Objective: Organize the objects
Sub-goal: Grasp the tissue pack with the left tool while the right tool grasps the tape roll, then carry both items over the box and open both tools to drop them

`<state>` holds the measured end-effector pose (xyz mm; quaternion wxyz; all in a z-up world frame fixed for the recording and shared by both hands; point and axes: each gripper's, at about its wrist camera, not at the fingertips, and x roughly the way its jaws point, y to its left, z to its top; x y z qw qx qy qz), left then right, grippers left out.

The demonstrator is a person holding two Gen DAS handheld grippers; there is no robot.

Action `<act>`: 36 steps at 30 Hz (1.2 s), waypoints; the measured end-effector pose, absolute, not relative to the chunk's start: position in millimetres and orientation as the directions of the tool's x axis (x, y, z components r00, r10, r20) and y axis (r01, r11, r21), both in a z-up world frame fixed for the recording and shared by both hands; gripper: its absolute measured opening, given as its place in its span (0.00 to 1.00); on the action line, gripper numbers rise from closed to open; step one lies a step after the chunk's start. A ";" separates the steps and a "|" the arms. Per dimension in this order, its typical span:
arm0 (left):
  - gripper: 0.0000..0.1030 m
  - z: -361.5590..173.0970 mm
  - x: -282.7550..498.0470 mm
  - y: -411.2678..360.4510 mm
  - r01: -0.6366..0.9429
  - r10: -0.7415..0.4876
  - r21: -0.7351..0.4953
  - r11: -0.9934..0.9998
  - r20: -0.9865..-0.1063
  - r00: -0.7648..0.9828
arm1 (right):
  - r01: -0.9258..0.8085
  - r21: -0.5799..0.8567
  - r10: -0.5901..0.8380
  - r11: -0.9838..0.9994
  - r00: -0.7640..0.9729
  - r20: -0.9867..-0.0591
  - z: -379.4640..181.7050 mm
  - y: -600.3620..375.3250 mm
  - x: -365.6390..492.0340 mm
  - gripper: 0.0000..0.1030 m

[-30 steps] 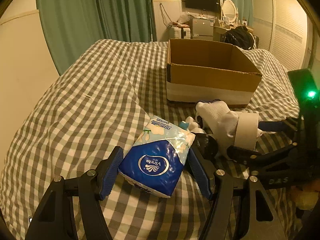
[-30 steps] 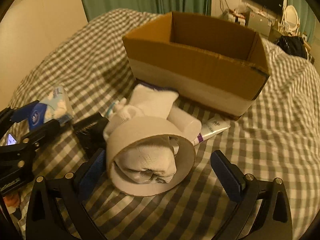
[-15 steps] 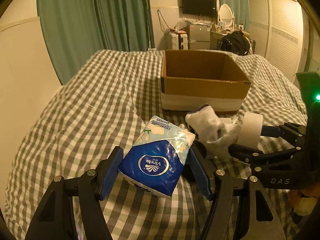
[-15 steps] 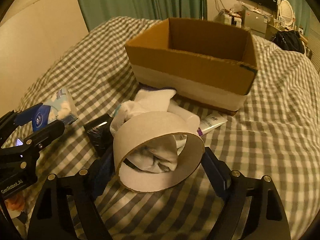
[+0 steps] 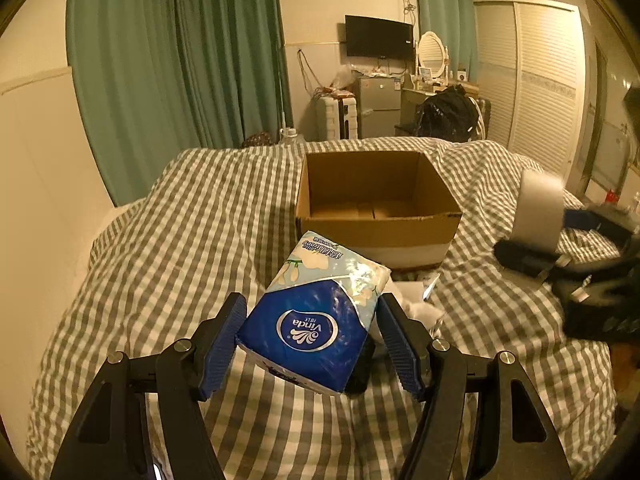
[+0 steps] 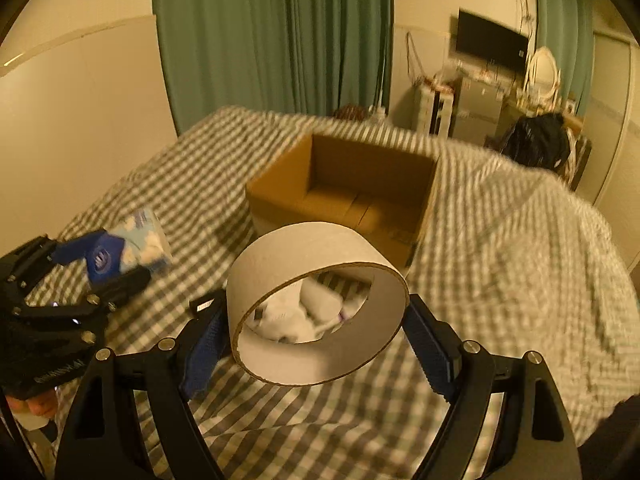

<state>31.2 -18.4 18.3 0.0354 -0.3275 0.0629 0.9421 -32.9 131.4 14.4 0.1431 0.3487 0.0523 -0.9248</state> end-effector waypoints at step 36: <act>0.67 14.8 -220.7 44.3 -0.209 0.130 0.062 -0.976 -0.607 -0.784 | 0.231 0.125 -0.261 -0.965 -0.792 -0.552 68.5 167.7 -260.7 0.81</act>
